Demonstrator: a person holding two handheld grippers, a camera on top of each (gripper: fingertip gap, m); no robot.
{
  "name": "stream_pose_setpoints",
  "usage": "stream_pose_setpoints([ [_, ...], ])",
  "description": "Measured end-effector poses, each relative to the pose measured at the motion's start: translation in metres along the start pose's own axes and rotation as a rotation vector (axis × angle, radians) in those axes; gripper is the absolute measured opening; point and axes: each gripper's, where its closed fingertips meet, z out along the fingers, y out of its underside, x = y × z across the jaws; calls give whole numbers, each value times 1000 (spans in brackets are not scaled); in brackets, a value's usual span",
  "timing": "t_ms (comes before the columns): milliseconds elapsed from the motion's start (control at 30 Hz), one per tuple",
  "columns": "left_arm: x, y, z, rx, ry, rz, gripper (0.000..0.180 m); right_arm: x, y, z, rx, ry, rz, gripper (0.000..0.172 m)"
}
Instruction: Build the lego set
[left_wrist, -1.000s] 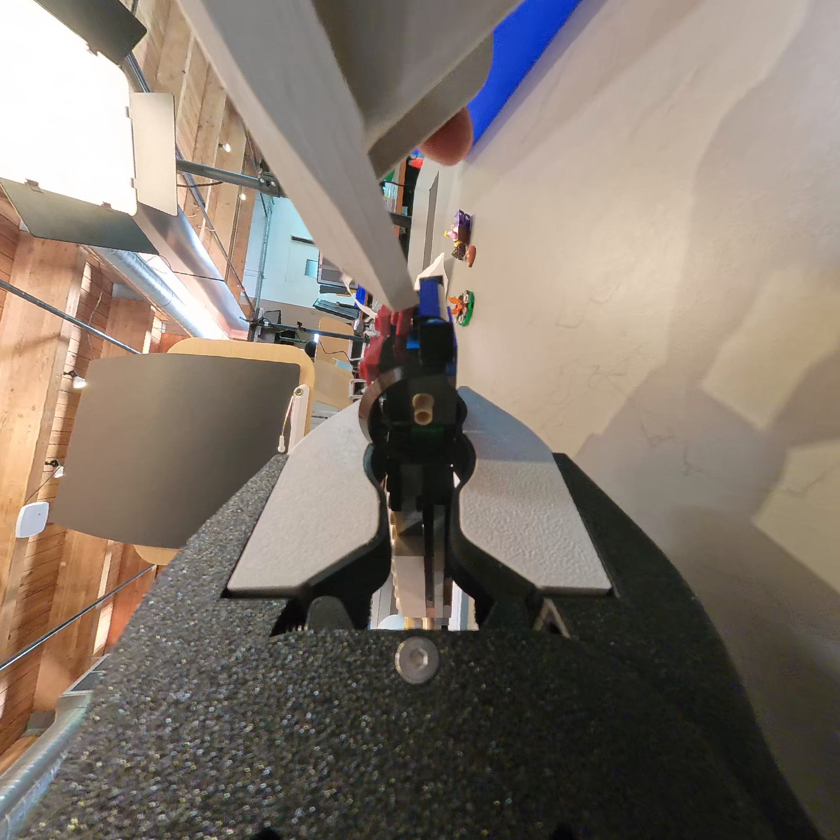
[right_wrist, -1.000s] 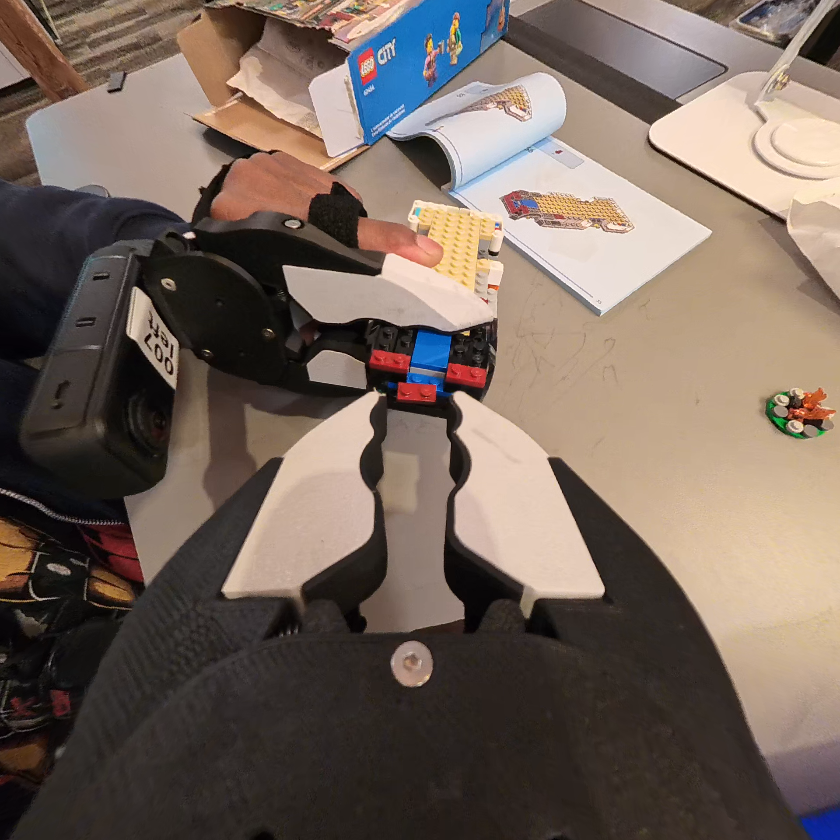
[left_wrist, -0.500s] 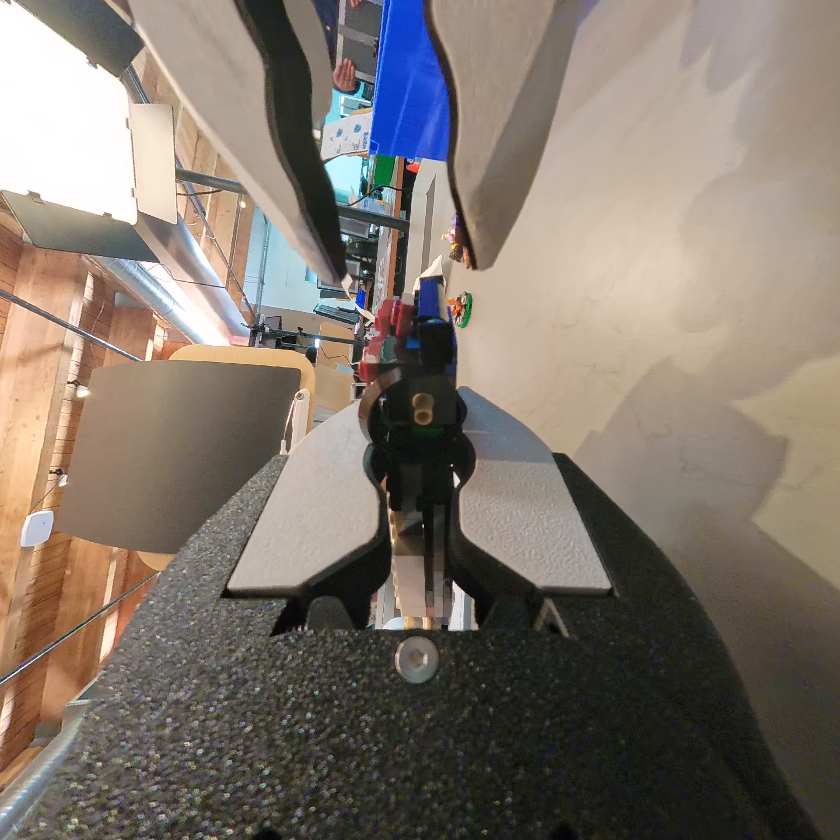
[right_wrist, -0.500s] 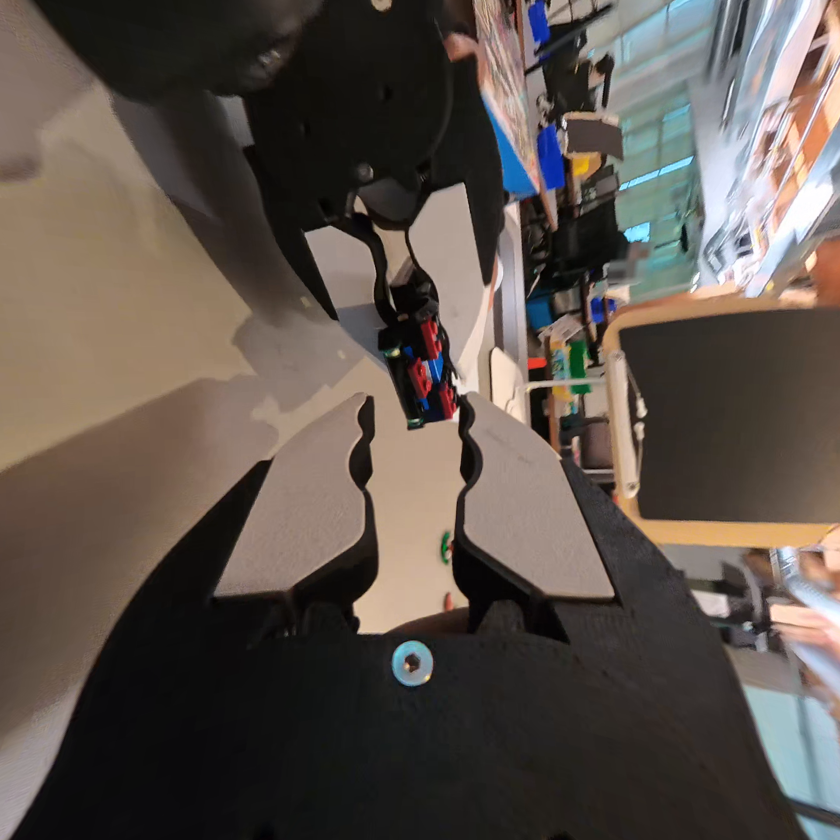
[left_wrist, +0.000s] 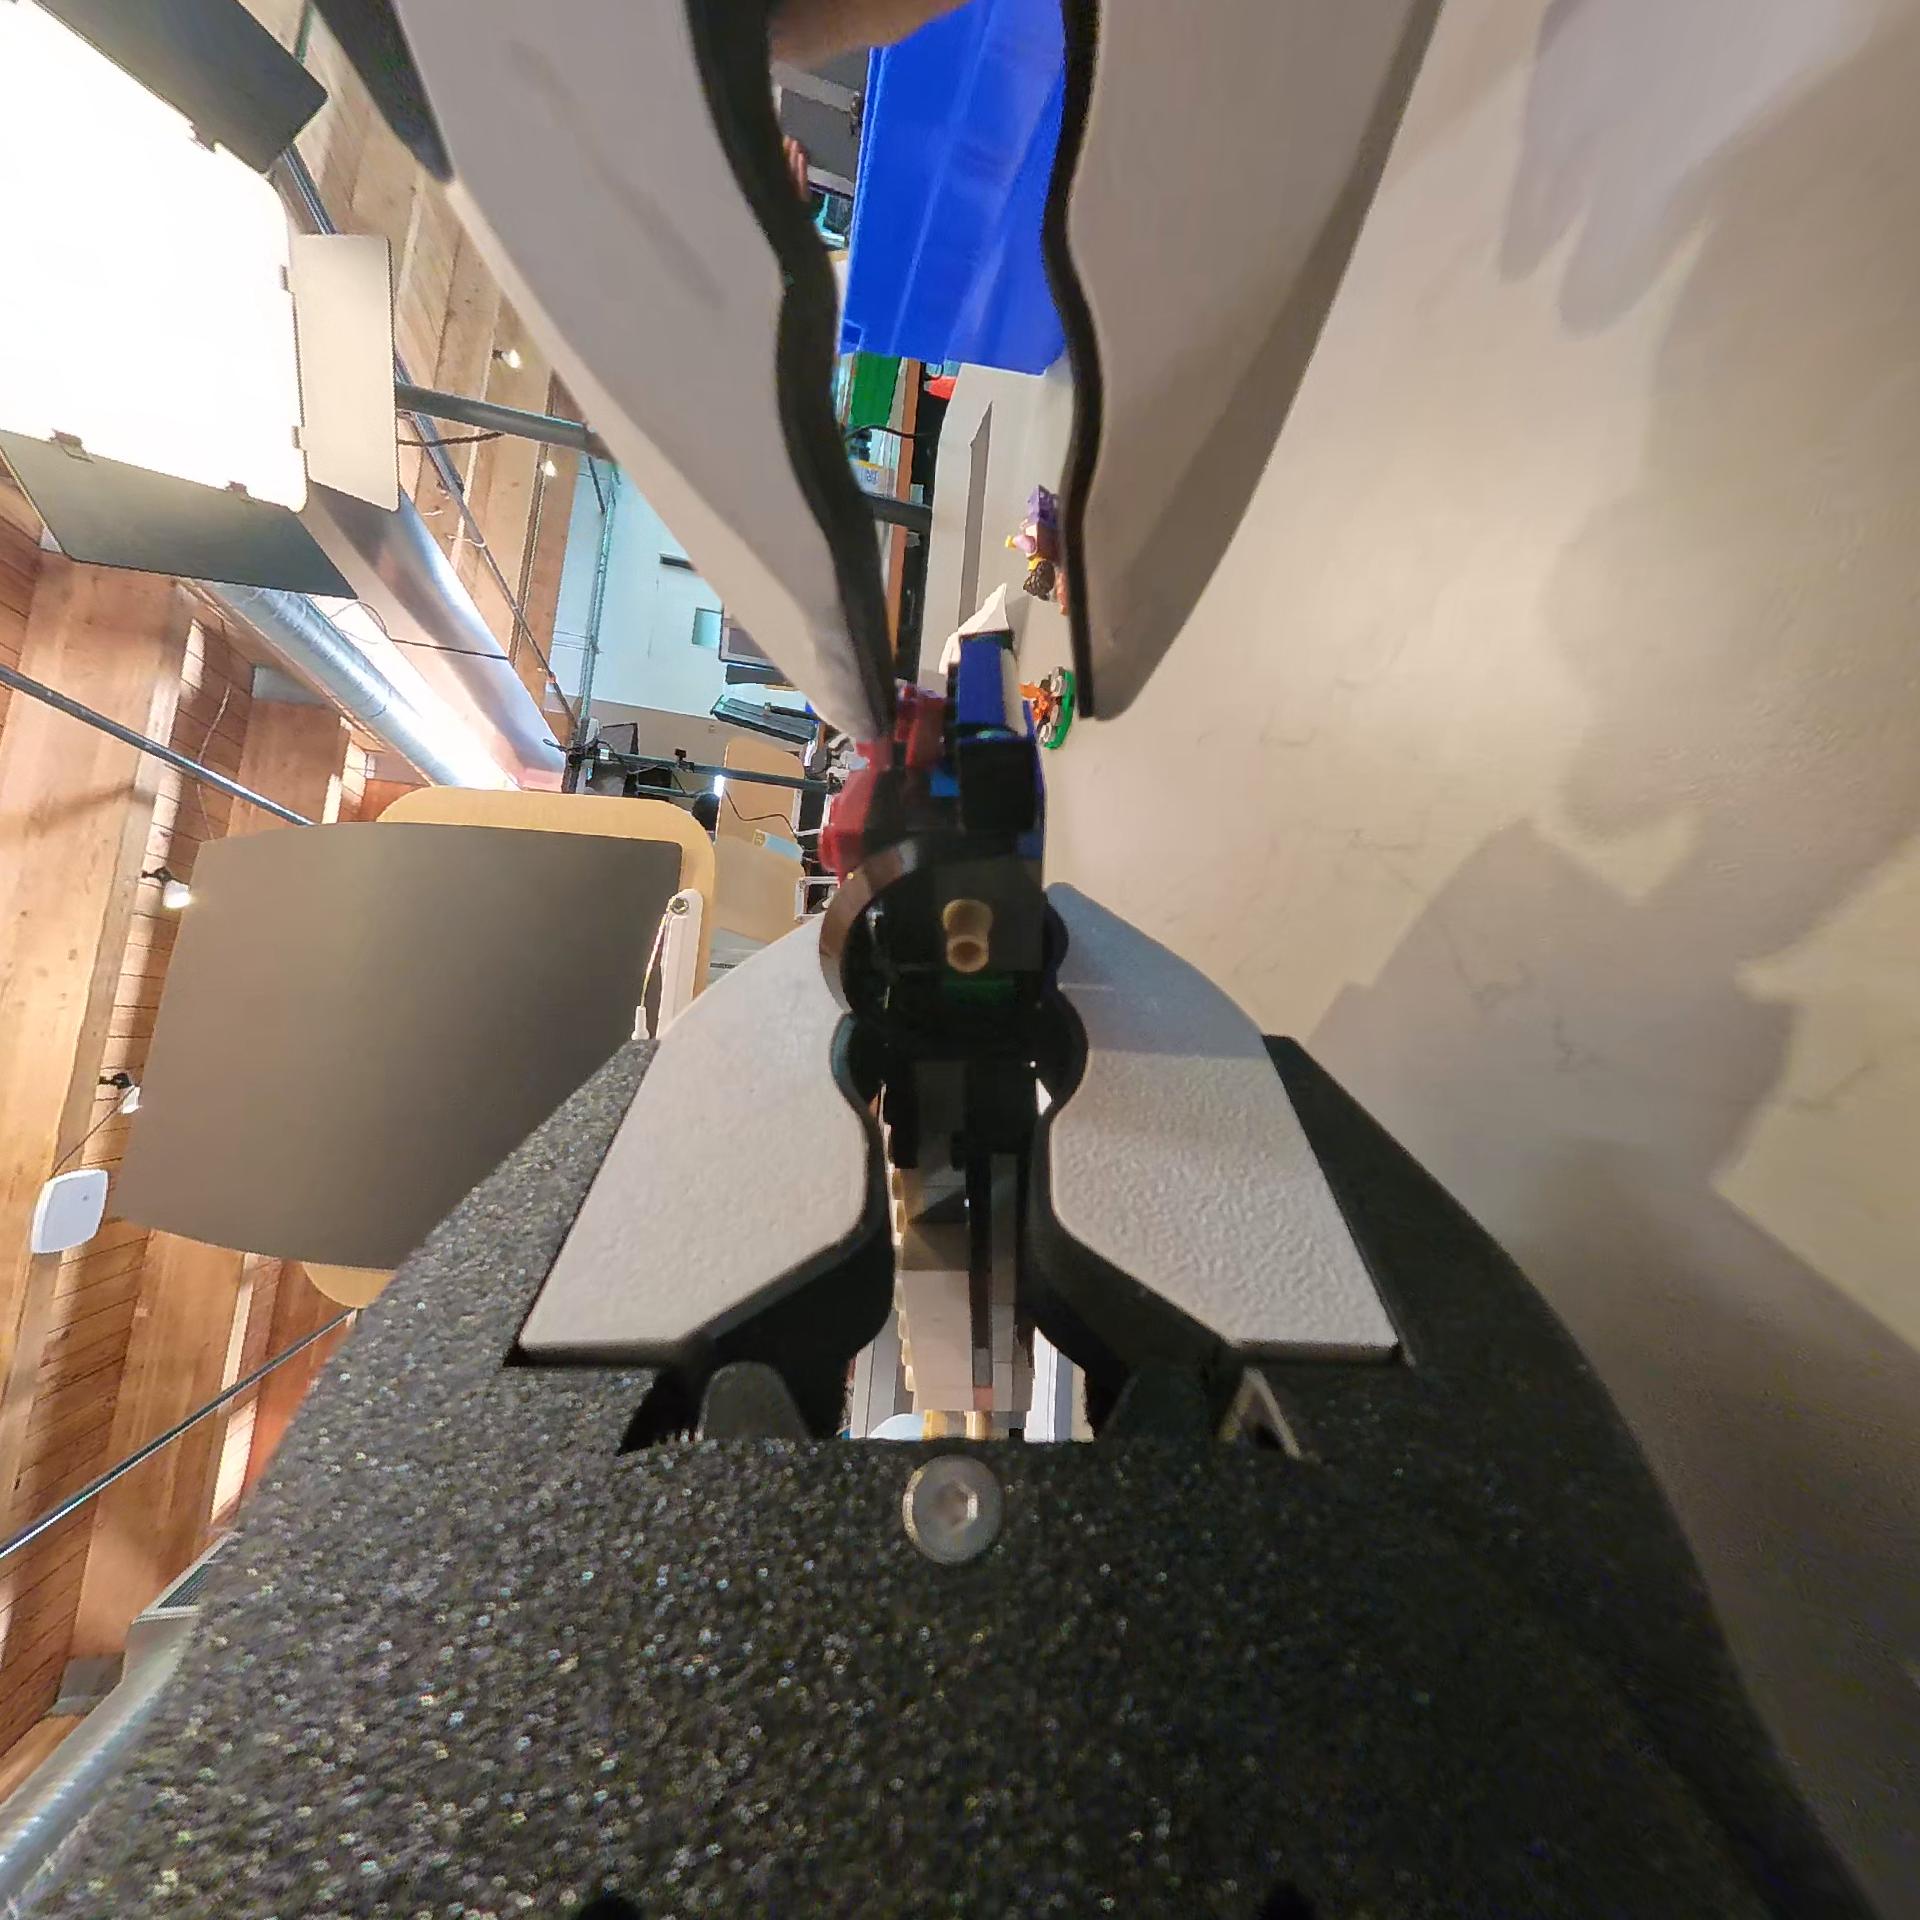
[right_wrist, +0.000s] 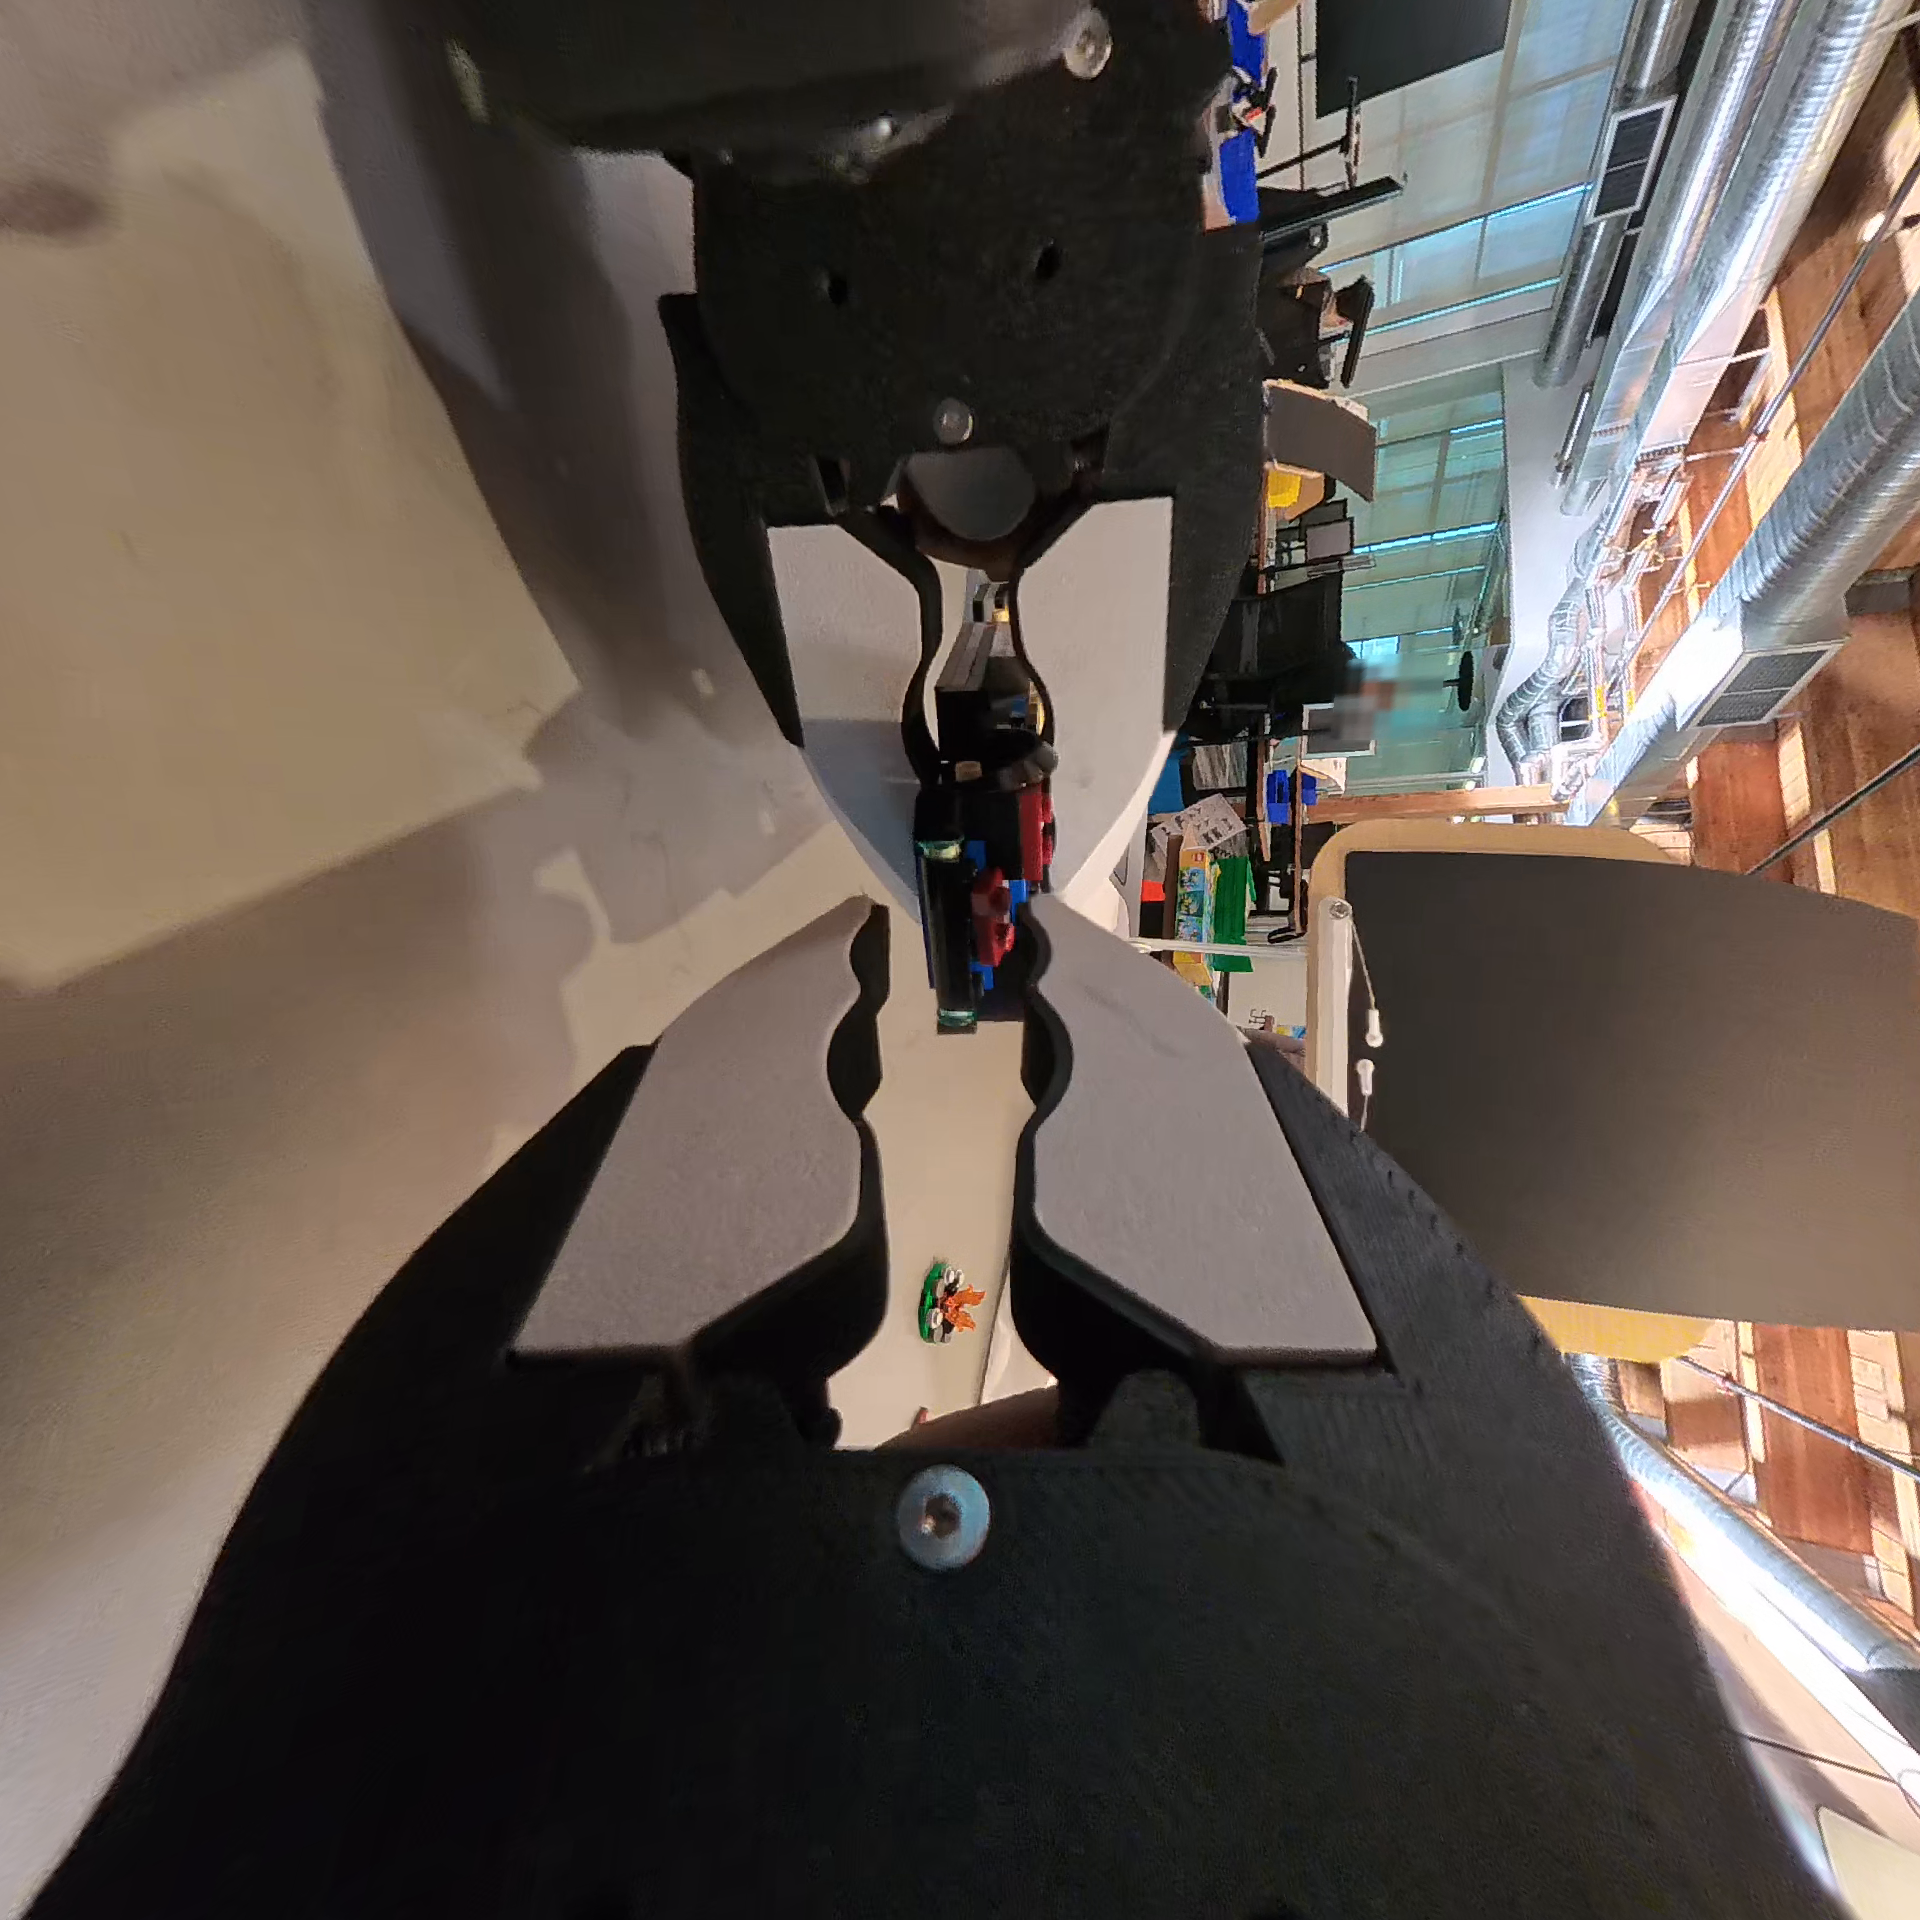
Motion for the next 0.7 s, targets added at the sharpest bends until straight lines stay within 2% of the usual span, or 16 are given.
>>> stream_pose_setpoints([
  [133,1,0,-1,1,2,4,26,3,1,2,-25,16,-17,16],
  [700,-5,1,-1,-25,-34,25,26,4,5,3,-115,20,-53,14],
])
